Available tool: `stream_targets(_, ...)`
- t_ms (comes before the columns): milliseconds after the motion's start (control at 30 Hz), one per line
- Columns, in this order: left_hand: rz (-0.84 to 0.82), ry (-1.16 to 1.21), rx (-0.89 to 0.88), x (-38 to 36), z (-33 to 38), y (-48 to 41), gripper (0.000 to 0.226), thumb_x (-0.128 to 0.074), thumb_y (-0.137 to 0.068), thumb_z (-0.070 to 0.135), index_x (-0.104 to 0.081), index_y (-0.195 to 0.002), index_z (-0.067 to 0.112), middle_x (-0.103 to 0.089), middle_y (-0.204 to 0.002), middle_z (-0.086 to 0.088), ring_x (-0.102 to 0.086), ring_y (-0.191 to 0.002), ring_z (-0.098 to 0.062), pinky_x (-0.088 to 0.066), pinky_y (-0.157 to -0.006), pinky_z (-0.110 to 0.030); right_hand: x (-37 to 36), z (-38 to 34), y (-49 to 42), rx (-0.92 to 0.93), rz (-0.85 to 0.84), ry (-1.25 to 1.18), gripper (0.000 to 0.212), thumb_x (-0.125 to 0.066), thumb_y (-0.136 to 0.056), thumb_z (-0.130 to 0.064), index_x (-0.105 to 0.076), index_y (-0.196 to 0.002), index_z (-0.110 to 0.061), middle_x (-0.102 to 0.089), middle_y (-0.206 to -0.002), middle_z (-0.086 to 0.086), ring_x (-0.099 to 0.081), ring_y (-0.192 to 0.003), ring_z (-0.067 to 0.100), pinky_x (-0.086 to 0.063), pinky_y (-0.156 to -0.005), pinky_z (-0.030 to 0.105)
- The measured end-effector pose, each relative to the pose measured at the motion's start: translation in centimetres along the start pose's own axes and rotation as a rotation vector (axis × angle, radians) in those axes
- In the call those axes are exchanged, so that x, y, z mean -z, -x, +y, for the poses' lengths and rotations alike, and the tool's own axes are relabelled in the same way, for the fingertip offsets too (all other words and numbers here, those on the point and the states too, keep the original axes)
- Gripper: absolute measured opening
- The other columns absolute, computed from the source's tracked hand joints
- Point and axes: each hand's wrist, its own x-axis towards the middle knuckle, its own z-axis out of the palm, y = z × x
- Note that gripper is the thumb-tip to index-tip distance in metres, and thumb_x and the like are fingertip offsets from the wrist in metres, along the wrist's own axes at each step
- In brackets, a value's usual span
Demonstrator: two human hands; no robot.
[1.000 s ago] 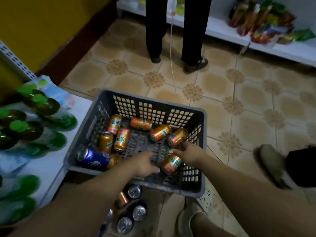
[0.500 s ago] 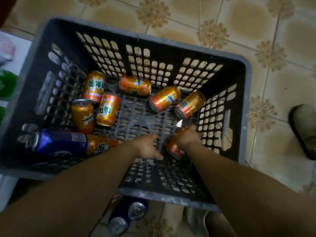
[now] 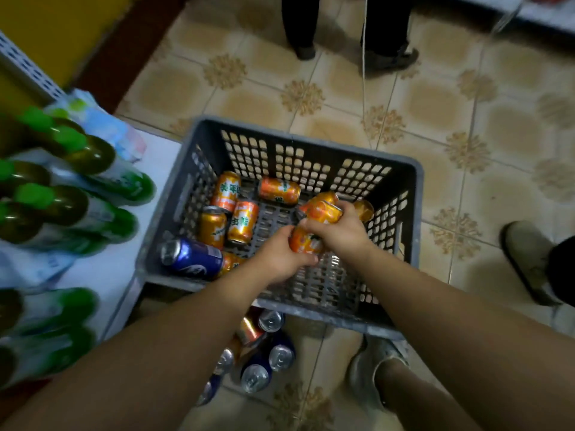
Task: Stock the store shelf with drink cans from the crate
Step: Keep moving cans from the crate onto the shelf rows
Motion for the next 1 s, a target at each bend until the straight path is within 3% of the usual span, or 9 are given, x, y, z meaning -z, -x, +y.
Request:
stream_targets(167,0.074,0.095,-0.08,4.9,3.5,9.5,0.039,-0.077,-0.074,0.023,-0.059,-0.108,0.025,-0.069,-0.102,0.004,-0.064,-0.098,-0.016,-0.049,-0.096,-0.04,0.9,-8.2,9.1,0.122,-0.118,-0.079,0.051,-0.07,-0.086,-0.024,-0.042,-0.128,-0.018,-0.054,-0.112,0.003,-0.06,-0.088,0.016,-0.055,-0.057,0.024)
stream_targets(267,0.076,0.176,-0.138,7.3,5.2,16.1,0.05,-0.08,-0.07,0.028,-0.058,-0.114,0.024,-0.07,-0.109,0.001,-0.065,-0.103,-0.018,-0.048,-0.099,-0.045,0.2,-12.4,14.8,0.26,-0.118,-0.044,0.059,-0.077,-0.078,-0.03,-0.048,-0.128,-0.02,-0.059,-0.116,0.006,-0.064,-0.094,0.021,-0.059,-0.07,0.039)
stream_targets(333,0.086,0.212,-0.196,8.6,6.2,20.5,0.072,-0.083,-0.066,0.032,-0.049,-0.129,0.021,-0.067,-0.115,0.001,-0.064,-0.107,-0.019,-0.047,-0.101,-0.046,-0.5,-15.2,19.1,0.385,-0.124,-0.016,0.051,-0.077,-0.077,-0.033,-0.05,-0.118,-0.025,-0.062,-0.107,0.001,-0.064,-0.089,0.014,-0.056,-0.067,0.03)
stream_targets(400,0.16,0.249,-0.244,10.0,6.9,25.0,0.075,-0.081,-0.072,0.026,-0.04,-0.134,0.021,-0.064,-0.119,-0.001,-0.062,-0.109,-0.019,-0.047,-0.099,-0.042,-1.3,-18.0,23.6,0.517,-0.125,0.02,0.05,-0.079,-0.075,-0.034,-0.049,-0.114,-0.027,-0.061,-0.101,-0.005,-0.063,-0.088,0.011,-0.054,-0.07,0.029)
stream_targets(567,0.367,0.25,-0.363,13.5,7.1,36.1,0.061,-0.077,-0.078,0.018,-0.043,-0.128,0.022,-0.064,-0.105,0.007,-0.061,-0.093,-0.006,-0.048,-0.072,-0.02,-4.0,-23.8,33.8,0.772,-0.198,0.093,0.051,-0.082,-0.071,-0.032,-0.05,-0.111,-0.027,-0.062,-0.096,-0.009,-0.064,-0.088,0.009,-0.056,-0.077,0.029)
stream_targets(633,0.466,0.236,-0.396,14.7,6.6,40.5,0.056,-0.077,-0.078,0.018,-0.043,-0.122,0.026,-0.063,-0.1,0.011,-0.06,-0.089,-0.003,-0.049,-0.074,-0.019,-5.5,-25.5,37.6,0.854,-0.24,0.108,0.058,-0.083,-0.068,-0.036,-0.05,-0.115,-0.027,-0.063,-0.101,-0.006,-0.065,-0.092,0.013,-0.057,-0.077,0.032)
stream_targets(767,0.657,0.224,-0.431,17.2,4.7,48.1,0.061,-0.083,-0.067,0.02,-0.053,-0.12,0.017,-0.07,-0.102,0.003,-0.066,-0.092,-0.011,-0.051,-0.093,-0.034,-9.3,-27.9,44.3,0.998,-0.342,0.147,0.053,-0.081,-0.072,-0.032,-0.05,-0.114,-0.024,-0.061,-0.099,-0.005,-0.063,-0.088,0.014,-0.055,-0.073,0.031)
stream_targets(900,0.817,0.179,-0.377,19.2,1.8,55.4,0.07,-0.082,-0.072,0.02,-0.043,-0.131,0.015,-0.063,-0.107,0.001,-0.061,-0.094,-0.009,-0.05,-0.083,-0.023,-13.9,-29.1,49.6,1.117,-0.432,0.215,0.064,-0.081,-0.07,-0.037,-0.049,-0.124,-0.022,-0.06,-0.104,-0.004,-0.062,-0.092,0.015,-0.054,-0.079,0.035)
stream_targets(1000,0.937,0.079,-0.259,20.7,-1.4,59.8,0.088,-0.08,-0.071,0.037,-0.034,-0.143,0.017,-0.053,-0.133,-0.005,-0.054,-0.117,-0.017,-0.046,-0.096,-0.028,-17.5,-29.3,52.4,1.151,-0.521,0.239,0.071,-0.08,-0.074,-0.036,-0.044,-0.132,-0.019,-0.056,-0.108,-0.003,-0.06,-0.096,0.017,-0.052,-0.08,0.032)
